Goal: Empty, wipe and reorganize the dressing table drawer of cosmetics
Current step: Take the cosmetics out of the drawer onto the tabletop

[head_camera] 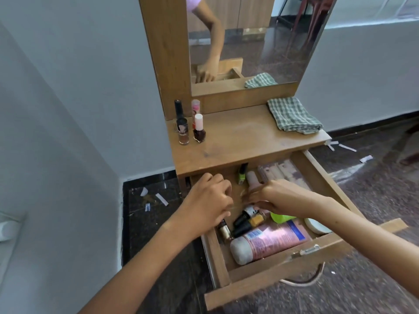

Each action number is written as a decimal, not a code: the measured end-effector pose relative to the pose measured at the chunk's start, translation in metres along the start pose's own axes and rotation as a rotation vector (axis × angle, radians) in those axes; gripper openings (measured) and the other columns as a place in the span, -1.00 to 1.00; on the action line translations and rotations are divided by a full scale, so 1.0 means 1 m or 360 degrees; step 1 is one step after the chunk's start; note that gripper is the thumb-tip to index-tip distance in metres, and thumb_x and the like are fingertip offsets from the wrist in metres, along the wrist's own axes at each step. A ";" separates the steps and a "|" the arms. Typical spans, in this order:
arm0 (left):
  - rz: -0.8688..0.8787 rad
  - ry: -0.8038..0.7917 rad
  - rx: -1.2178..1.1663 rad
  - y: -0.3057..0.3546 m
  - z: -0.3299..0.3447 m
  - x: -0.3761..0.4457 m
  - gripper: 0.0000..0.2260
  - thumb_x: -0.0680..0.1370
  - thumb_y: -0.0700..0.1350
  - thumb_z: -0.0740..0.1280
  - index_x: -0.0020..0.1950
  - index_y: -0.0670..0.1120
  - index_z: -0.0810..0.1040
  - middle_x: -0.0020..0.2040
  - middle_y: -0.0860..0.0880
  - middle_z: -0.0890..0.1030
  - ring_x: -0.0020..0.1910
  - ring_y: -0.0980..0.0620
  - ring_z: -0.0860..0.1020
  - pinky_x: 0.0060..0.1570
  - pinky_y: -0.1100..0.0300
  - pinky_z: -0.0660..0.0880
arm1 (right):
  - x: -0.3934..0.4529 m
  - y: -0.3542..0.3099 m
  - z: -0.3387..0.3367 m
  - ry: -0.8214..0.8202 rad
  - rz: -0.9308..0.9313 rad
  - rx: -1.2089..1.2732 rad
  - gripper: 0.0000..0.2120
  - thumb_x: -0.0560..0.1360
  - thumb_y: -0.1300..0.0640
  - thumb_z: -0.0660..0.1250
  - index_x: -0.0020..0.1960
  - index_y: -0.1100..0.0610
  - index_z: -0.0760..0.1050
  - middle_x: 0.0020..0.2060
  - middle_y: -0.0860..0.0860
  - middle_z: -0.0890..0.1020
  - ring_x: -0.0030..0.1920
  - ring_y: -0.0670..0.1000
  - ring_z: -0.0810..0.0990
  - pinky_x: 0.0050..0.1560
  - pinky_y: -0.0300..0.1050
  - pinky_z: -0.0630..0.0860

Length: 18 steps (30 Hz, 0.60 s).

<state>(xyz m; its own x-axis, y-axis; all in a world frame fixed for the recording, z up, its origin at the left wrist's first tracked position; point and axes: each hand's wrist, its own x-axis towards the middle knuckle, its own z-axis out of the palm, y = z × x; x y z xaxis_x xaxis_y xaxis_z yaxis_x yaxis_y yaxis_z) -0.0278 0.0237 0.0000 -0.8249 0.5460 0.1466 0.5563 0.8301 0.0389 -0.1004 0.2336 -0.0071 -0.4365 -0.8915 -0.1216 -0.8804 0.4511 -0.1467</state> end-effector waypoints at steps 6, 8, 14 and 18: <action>0.0100 -0.0453 0.0187 0.000 0.000 0.022 -0.85 0.46 0.05 0.36 -0.01 0.07 0.62 -0.01 0.08 0.52 0.04 0.07 0.35 -0.06 0.19 0.12 | 0.013 0.003 0.012 -0.0331 0.0057 -0.0090 -0.75 0.55 0.17 0.24 0.20 0.07 0.51 0.07 0.03 0.61 0.09 0.03 0.56 0.02 -0.16 0.48; 0.0141 -0.0529 0.0165 0.001 0.002 0.025 -0.86 0.45 0.03 0.37 -0.03 0.06 0.63 -0.04 0.09 0.53 0.01 0.07 0.35 -0.11 0.19 0.07 | 0.012 0.003 0.009 -0.0371 0.0069 -0.0059 -0.76 0.56 0.16 0.24 0.22 0.11 0.50 0.11 0.04 0.55 0.12 -0.01 0.49 -0.02 -0.27 0.33; 0.0129 -0.0664 0.0065 0.000 0.008 0.027 -0.83 0.43 0.00 0.40 0.00 0.02 0.62 -0.03 0.04 0.56 0.02 0.04 0.39 -0.10 0.19 0.06 | 0.003 0.008 0.006 -0.0259 0.0213 0.0139 -0.66 0.50 0.14 0.37 0.25 0.07 0.43 0.16 0.01 0.54 0.14 0.04 0.54 0.06 -0.10 0.44; 0.0138 -0.0796 -0.0026 0.002 0.012 0.029 -0.74 0.42 -0.05 0.42 0.10 -0.01 0.59 0.06 -0.01 0.58 0.14 0.02 0.43 0.22 0.13 0.10 | -0.017 0.017 0.001 0.0076 0.0327 0.0263 -0.64 0.49 0.09 0.37 0.27 0.02 0.45 0.10 -0.03 0.58 0.07 0.03 0.57 0.02 -0.03 0.50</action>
<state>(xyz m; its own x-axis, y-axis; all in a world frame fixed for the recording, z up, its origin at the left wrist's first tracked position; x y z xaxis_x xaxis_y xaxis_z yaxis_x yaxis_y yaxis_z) -0.0518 0.0424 -0.0077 -0.7207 0.6036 -0.3409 0.6229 0.7797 0.0636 -0.1083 0.2563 -0.0086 -0.6148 -0.7795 -0.1196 -0.7317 0.6204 -0.2823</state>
